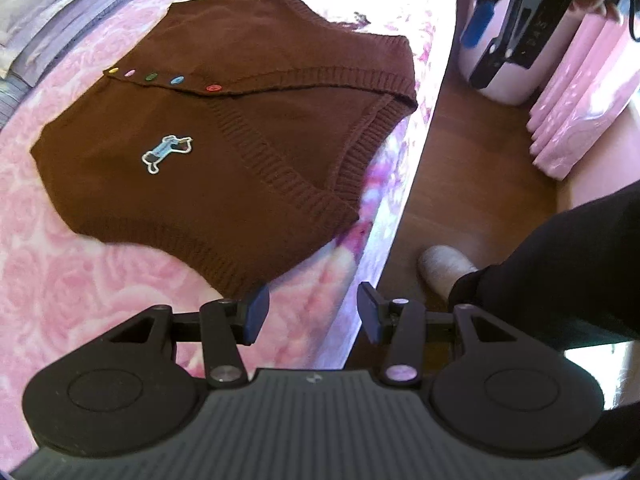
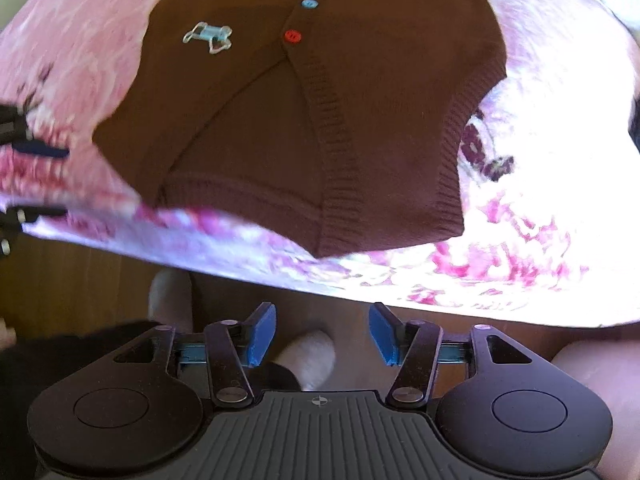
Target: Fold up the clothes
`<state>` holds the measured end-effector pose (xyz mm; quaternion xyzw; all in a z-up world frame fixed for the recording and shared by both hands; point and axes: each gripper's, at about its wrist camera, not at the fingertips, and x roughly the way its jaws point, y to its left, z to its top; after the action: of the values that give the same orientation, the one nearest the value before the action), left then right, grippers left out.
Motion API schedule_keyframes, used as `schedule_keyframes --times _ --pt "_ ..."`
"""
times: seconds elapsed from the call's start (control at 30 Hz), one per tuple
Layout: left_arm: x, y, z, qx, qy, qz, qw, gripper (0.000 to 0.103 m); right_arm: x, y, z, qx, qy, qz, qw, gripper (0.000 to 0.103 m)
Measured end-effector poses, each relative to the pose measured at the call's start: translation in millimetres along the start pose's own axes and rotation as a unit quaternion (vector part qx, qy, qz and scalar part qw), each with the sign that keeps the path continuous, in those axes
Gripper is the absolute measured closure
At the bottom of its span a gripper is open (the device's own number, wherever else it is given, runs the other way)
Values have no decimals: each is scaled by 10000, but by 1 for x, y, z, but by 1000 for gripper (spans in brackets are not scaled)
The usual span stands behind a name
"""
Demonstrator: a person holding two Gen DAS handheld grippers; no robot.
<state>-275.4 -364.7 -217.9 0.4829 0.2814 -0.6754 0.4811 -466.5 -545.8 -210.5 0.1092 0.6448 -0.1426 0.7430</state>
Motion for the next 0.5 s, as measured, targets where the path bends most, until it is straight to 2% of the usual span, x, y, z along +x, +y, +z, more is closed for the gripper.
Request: schedule_keyframes --times 0.03,0.17,0.3,0.5 --pt "0 -1 2 -26 53 46 10000 59 -1 -1 0 -123 -26 -5 9999 34" --pt "-2 -7 11 -187 218 138 9995 59 -3 -4 4 -543 -75 42 9985 34" --pt "-6 -12 19 -368 285 134 9988 59 -5 -9 8 -689 -32 170 9975 34" --pt "-11 -23 24 -361 361 130 9986 58 -11 -14 9 -714 -57 305 9970 34"
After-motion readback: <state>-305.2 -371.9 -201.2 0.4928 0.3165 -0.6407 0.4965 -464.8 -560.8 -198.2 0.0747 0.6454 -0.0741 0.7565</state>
